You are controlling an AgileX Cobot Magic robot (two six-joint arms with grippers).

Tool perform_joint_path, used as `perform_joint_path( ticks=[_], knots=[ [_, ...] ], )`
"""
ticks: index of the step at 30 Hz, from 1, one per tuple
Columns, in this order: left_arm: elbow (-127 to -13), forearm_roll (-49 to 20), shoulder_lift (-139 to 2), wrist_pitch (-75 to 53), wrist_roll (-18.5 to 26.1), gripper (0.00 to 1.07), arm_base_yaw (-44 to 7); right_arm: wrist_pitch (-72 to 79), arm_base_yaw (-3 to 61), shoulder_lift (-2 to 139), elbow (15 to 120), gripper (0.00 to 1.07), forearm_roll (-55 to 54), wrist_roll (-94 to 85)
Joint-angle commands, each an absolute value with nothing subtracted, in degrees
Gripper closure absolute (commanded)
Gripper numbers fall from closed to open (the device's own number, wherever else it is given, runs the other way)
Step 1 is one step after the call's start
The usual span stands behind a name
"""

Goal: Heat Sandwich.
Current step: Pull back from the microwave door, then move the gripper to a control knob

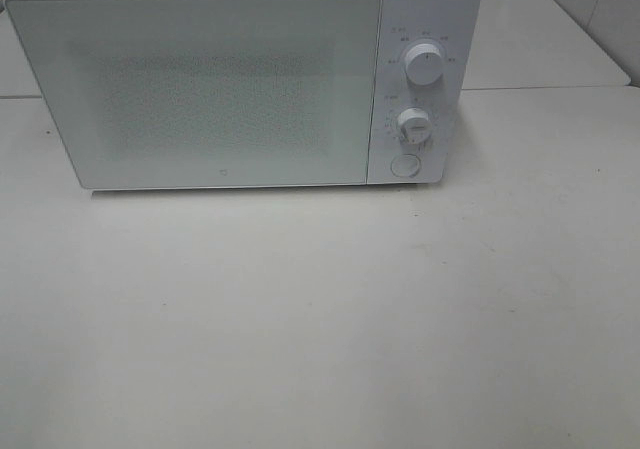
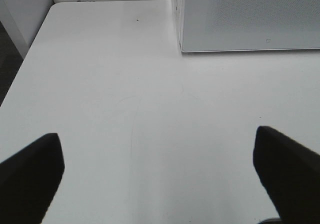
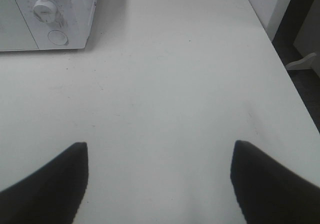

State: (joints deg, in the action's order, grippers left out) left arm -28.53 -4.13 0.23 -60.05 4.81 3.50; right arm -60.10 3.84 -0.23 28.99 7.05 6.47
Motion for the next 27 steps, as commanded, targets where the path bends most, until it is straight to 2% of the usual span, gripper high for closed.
perform_joint_path(
  ticks=[1,27],
  knots=[
    [-28.3,-4.4,1.7,-59.4,4.3,0.09,3.7,-59.5,3.6,-1.3,29.0,0.32,6.8,6.1],
    [-28.3,-4.4,1.7,-59.4,4.3,0.09,3.7,-59.5,3.6,-1.3,29.0,0.32,6.8,6.1]
  ],
)
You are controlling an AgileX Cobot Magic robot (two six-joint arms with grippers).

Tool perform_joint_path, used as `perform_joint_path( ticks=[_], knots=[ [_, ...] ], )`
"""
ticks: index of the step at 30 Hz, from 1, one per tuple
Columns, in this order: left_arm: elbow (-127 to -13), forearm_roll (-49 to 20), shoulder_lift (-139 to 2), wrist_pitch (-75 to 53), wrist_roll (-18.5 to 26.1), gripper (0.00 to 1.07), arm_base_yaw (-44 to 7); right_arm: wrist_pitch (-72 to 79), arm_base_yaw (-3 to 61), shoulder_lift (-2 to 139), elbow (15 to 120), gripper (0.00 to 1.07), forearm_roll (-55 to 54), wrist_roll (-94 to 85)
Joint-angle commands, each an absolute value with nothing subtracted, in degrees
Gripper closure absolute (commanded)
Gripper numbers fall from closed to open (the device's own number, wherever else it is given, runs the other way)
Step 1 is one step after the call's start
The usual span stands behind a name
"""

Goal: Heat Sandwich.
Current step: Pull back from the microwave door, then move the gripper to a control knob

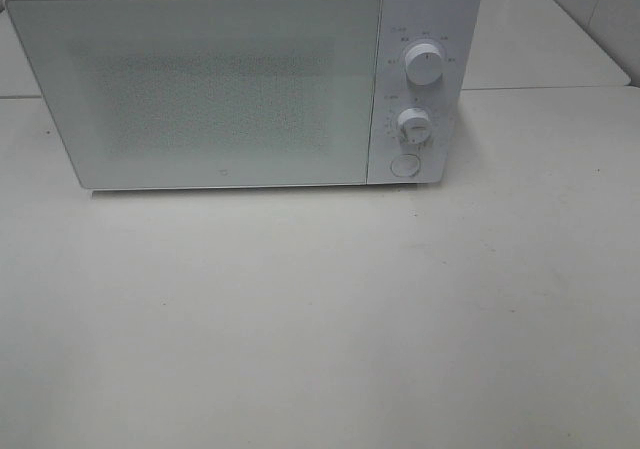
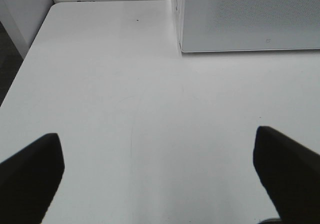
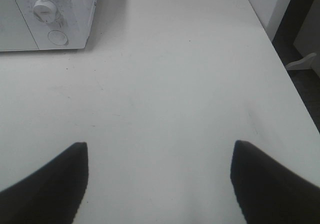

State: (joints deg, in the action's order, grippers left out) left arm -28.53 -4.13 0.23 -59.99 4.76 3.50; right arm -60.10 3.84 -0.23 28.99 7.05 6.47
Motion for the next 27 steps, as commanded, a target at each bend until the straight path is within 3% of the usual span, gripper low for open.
perform_joint_path(
  ticks=[1,17,27],
  knots=[
    [-28.3,-4.4,1.7,-59.4,4.3,0.09,3.7,-59.5,3.6,-1.3,29.0,0.32,6.8,6.1],
    [-28.3,-4.4,1.7,-59.4,4.3,0.09,3.7,-58.7,3.6,-0.9,29.7,0.32,4.3,6.2],
    [-28.3,-4.4,1.7,-59.4,4.3,0.09,3.7,-57.5,3.6,7.6,30.1,0.32,4.0,6.2]
  ],
)
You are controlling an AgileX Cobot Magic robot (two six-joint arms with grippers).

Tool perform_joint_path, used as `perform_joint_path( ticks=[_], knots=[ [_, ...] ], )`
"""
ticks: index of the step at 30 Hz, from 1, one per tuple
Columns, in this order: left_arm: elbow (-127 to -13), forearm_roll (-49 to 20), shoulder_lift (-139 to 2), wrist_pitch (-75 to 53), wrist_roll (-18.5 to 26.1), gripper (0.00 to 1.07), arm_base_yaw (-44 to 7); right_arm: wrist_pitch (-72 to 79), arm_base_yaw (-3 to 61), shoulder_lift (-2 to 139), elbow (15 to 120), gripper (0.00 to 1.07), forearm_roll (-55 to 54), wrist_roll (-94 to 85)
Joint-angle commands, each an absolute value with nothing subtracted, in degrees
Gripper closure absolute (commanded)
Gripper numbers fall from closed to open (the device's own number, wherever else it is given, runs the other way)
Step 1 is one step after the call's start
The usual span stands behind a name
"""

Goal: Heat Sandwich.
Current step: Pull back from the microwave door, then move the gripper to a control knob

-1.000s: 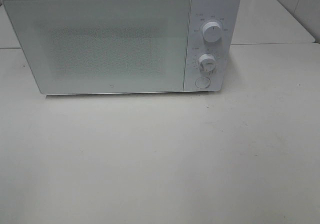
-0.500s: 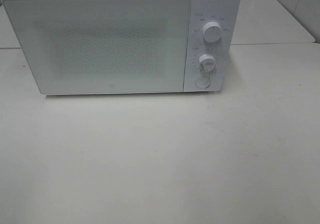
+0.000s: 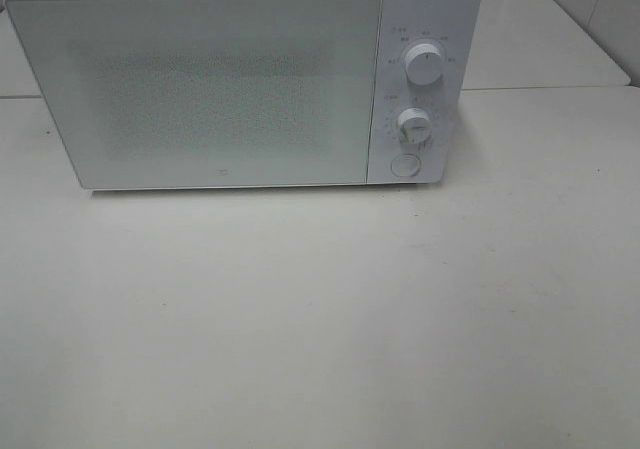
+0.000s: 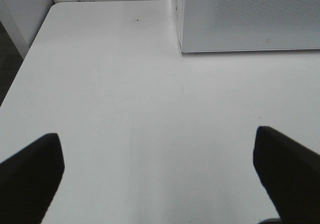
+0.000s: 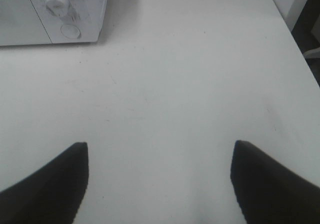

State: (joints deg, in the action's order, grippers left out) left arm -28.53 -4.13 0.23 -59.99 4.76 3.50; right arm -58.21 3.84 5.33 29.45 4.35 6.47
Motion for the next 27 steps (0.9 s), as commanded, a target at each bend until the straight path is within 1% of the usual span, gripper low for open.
perform_joint_path(
  ticks=[1,4,13,27],
  knots=[
    [-28.3,-4.4,1.7,-59.4,4.3,0.09,3.7,-57.4,3.6,9.3,30.3,0.32,3.8,6.2],
    [-28.3,-4.4,1.7,-59.4,4.3,0.09,3.7,-56.1,3.6,11.0,30.5,0.32,3.7,6.4],
    [-28.3,-4.4,1.7,-59.4,4.3,0.09,3.7,-44.9,3.6,16.4,30.3,0.32,3.8,6.6],
    [-28.3,-4.4,1.7,-59.4,4.3,0.09,3.7,-28.2,3.6,27.7,26.3,0.32,3.8,6.6]
  ],
)
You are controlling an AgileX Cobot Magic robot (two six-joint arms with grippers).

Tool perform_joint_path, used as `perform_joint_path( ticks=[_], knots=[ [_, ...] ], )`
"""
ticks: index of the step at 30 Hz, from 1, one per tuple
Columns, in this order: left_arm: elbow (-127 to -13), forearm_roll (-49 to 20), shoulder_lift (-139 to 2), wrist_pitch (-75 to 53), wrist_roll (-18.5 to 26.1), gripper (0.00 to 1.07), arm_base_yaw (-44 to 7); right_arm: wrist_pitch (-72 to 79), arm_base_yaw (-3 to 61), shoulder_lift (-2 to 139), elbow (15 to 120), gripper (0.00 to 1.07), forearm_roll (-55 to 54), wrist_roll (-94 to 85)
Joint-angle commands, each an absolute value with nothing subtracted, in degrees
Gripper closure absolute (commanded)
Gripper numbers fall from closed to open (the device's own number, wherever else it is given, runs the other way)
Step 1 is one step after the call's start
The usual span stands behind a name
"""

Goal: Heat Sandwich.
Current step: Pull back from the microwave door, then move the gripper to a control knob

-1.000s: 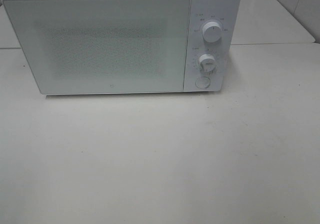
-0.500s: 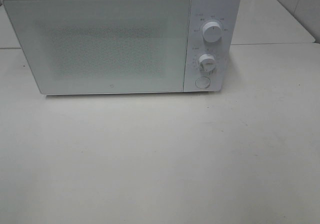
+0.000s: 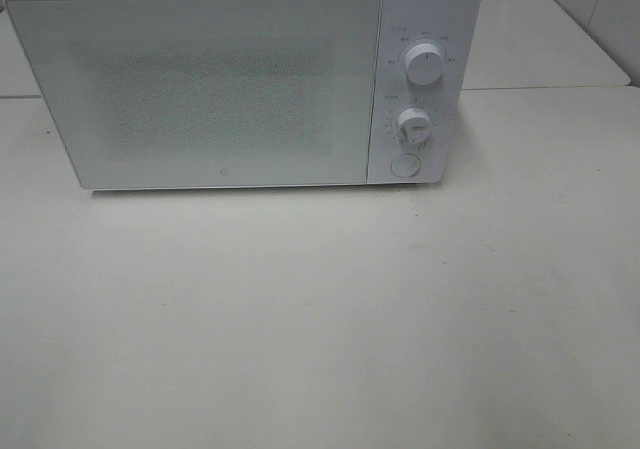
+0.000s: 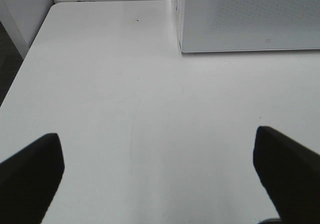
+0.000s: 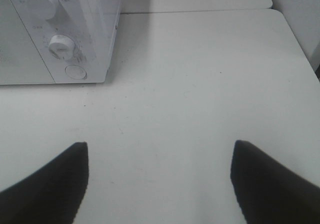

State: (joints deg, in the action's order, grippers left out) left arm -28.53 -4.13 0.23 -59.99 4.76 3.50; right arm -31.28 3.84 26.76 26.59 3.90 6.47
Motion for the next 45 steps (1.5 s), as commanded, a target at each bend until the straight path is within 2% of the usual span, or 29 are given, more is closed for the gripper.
perform_joint_path(
  ticks=[1,25,34,39,44,45],
  knots=[
    [-28.3,-4.4,1.7,-59.4,4.3,0.09,3.7,-25.7,3.6,29.9,26.2,0.32,3.8,6.6],
    [-28.3,-4.4,1.7,-59.4,4.3,0.09,3.7,2.2,3.6,52.4,26.2,0.32,3.8,6.6],
    [-28.3,-4.4,1.7,-59.4,4.3,0.09,3.7,17.5,3.6,60.3,25.6,0.32,4.0,8.1],
    [-28.3,-4.4,1.7,-59.4,4.3,0.09,3.7,31.3,3.6,63.7,21.1,0.32,3.7,7.7],
    [-28.3,-4.4,1.7,-59.4,4.3,0.09,3.7,40.9,5.1,66.7,17.6,0.32,-1.0,3.8],
    [-28.3,-4.4,1.7,-59.4,4.3,0.09,3.7,43.5,7.1,68.2,16.7,0.32,-4.2,0.0]
  ],
)
